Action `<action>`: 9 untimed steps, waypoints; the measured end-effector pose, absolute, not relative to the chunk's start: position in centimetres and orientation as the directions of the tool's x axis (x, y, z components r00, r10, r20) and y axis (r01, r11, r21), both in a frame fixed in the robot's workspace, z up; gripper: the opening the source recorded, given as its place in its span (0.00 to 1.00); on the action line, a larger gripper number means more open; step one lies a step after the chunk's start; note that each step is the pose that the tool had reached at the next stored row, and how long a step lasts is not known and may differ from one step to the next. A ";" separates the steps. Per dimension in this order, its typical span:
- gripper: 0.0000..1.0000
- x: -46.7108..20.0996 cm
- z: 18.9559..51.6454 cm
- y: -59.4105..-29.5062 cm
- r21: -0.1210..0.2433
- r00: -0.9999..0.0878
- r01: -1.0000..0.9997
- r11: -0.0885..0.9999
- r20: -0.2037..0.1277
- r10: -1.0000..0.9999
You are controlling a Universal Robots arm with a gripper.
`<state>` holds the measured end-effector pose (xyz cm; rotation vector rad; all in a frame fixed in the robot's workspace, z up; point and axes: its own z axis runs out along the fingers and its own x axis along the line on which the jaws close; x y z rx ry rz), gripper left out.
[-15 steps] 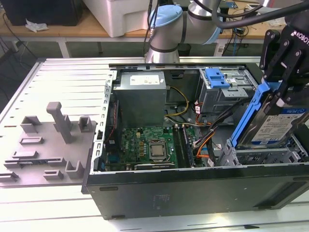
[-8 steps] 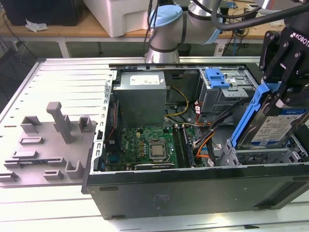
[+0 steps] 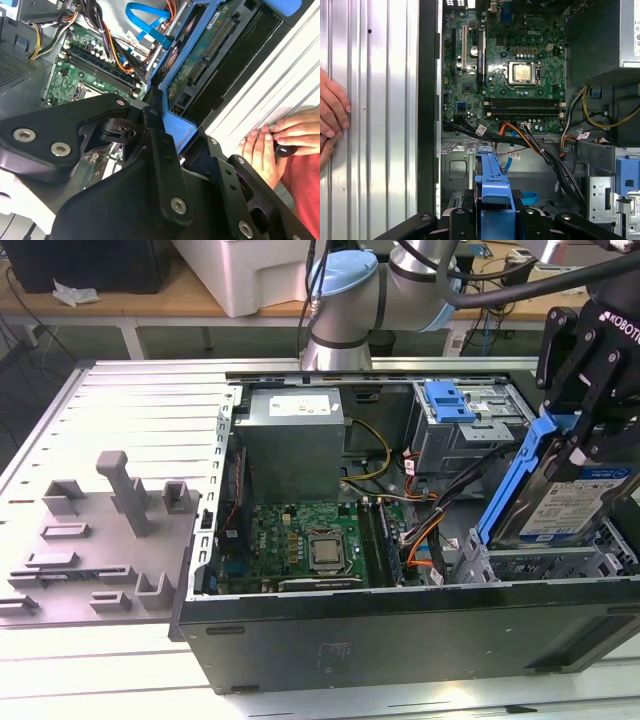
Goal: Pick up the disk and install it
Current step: 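Insert the disk into the insertion slot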
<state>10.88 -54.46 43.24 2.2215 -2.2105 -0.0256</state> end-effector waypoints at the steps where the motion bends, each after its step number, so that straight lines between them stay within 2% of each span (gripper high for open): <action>1: 0.37 10.9 43.2 -54.5 0.017 0.005 -1.000 -0.005 -0.006 -1.000; 9: 0.37 10.9 42.9 -54.5 0.017 0.005 -1.000 -0.005 -0.006 -1.000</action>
